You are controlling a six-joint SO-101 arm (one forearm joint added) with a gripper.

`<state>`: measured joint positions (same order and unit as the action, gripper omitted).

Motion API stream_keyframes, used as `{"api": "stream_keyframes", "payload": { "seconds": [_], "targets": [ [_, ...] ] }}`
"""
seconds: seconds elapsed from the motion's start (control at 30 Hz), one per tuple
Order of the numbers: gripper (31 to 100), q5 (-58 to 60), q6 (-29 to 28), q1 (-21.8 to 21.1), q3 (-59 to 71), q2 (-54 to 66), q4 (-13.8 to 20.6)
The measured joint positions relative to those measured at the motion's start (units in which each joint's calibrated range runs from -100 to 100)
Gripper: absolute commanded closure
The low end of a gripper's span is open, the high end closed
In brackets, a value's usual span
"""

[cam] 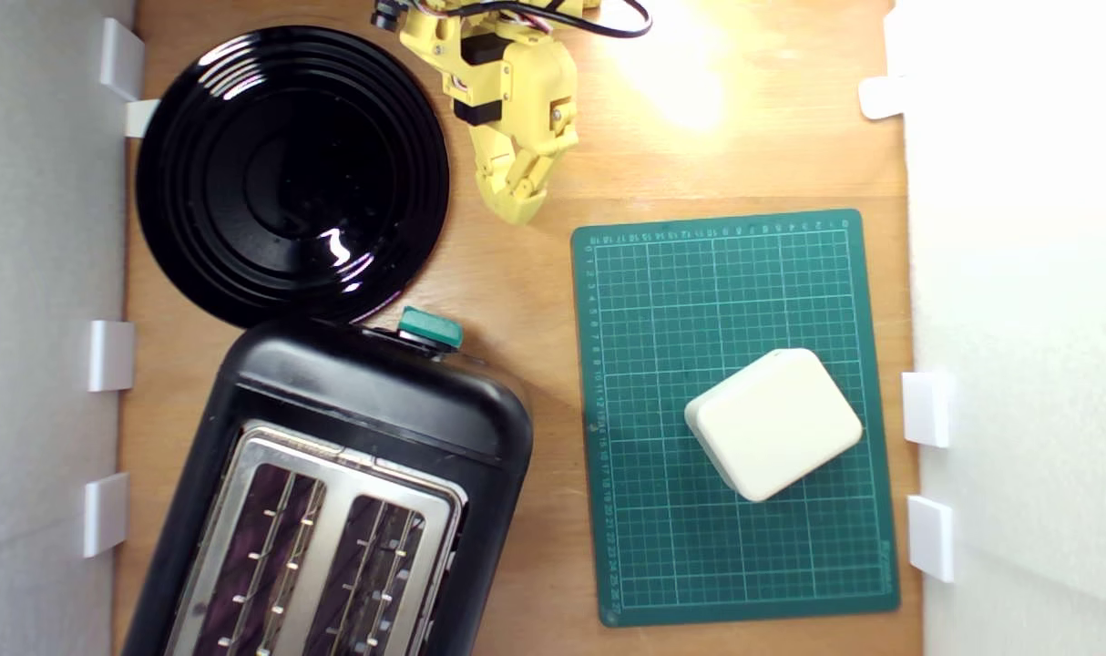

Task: Start toaster

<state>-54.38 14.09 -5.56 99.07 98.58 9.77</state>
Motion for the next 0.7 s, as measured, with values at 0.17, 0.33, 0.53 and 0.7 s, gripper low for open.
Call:
{"api": "stream_keyframes", "payload": {
  "seconds": [0.17,0.33,0.53,0.7],
  "targets": [
    [98.9,-1.7,0.0,0.0,0.0,0.0,0.0],
    [98.5,-1.8,0.0,0.0,0.0,0.0,0.0],
    [98.5,-1.8,0.0,0.0,0.1,0.0,0.0],
    [98.7,-1.8,0.0,0.0,0.1,0.0,0.0]
  ]
}}
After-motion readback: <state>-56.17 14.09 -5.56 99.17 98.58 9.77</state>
